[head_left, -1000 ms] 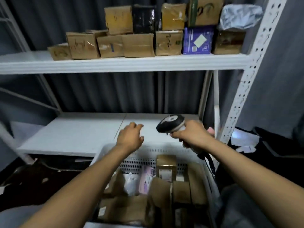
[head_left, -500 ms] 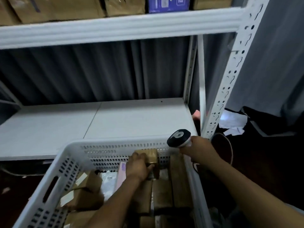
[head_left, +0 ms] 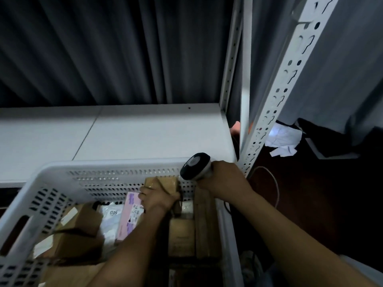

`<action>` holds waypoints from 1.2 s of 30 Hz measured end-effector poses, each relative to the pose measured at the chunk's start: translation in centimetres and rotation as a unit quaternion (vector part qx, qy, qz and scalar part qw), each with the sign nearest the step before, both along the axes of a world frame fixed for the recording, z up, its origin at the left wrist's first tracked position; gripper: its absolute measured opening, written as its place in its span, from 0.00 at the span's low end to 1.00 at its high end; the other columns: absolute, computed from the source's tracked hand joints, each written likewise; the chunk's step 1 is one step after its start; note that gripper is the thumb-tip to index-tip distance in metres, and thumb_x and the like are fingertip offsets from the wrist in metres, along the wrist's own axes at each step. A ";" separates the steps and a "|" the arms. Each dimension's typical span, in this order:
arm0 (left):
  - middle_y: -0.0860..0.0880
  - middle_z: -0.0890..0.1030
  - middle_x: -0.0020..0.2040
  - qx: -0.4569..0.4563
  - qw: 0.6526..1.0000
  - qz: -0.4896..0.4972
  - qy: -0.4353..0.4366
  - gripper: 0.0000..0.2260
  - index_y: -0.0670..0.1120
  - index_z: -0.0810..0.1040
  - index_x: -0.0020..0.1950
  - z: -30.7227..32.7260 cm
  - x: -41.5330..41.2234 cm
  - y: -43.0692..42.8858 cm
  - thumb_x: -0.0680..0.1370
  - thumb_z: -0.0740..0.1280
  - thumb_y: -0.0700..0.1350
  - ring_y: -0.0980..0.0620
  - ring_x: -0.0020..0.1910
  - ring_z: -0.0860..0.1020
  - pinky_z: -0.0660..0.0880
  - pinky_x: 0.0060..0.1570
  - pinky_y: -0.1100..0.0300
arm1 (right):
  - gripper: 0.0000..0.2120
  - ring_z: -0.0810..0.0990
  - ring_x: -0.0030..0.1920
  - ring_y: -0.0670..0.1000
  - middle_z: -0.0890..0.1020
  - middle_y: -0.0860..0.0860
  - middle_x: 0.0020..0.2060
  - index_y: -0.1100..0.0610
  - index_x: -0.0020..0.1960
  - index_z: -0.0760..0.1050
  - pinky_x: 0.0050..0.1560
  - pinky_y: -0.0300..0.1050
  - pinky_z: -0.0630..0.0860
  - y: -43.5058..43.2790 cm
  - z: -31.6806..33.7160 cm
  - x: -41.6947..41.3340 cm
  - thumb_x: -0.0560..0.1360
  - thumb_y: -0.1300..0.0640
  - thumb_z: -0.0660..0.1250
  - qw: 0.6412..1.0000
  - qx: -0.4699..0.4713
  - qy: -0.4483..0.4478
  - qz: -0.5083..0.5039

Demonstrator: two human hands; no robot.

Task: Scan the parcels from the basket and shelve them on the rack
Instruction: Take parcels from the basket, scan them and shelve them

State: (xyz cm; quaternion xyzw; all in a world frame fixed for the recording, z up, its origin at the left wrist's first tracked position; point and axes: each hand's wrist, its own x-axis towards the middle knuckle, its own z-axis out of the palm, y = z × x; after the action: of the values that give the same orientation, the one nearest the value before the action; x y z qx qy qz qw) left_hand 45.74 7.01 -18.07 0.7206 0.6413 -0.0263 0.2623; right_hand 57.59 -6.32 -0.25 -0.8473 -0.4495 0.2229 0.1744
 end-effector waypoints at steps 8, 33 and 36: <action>0.37 0.65 0.67 0.011 0.968 0.098 -0.229 0.48 0.57 0.56 0.75 7.0 -5.6 -3.8 0.57 0.65 0.67 0.37 0.67 0.65 0.64 0.68 0.49 | 0.09 0.78 0.44 0.54 0.77 0.52 0.38 0.59 0.45 0.76 0.33 0.39 0.67 0.4 1.0 -2.1 0.73 0.52 0.68 0.993 0.048 0.091 -0.056; 0.52 0.84 0.50 -0.039 0.916 0.079 -0.392 0.20 0.49 0.78 0.56 16.2 -19.6 -5.7 0.68 0.76 0.54 0.57 0.45 0.82 0.77 0.43 0.65 | 0.05 0.84 0.38 0.54 0.85 0.56 0.39 0.61 0.47 0.81 0.45 0.49 0.81 0.6 3.1 -6.9 0.74 0.59 0.72 0.836 0.286 0.443 -0.153; 0.52 0.86 0.45 -0.043 0.890 0.145 -0.429 0.19 0.50 0.81 0.51 15.5 -20.2 -5.0 0.68 0.74 0.60 0.52 0.45 0.83 0.78 0.50 0.54 | 0.05 0.86 0.40 0.55 0.85 0.57 0.40 0.61 0.49 0.80 0.46 0.51 0.82 0.9 3.5 -7.1 0.75 0.60 0.70 0.874 0.258 0.400 -0.102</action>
State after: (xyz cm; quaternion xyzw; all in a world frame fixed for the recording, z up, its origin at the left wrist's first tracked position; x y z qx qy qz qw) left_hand 25.54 1.98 -2.61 0.5482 0.5620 0.2964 0.5439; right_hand 50.47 -5.45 3.24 -0.6516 -0.2944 0.3997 0.5736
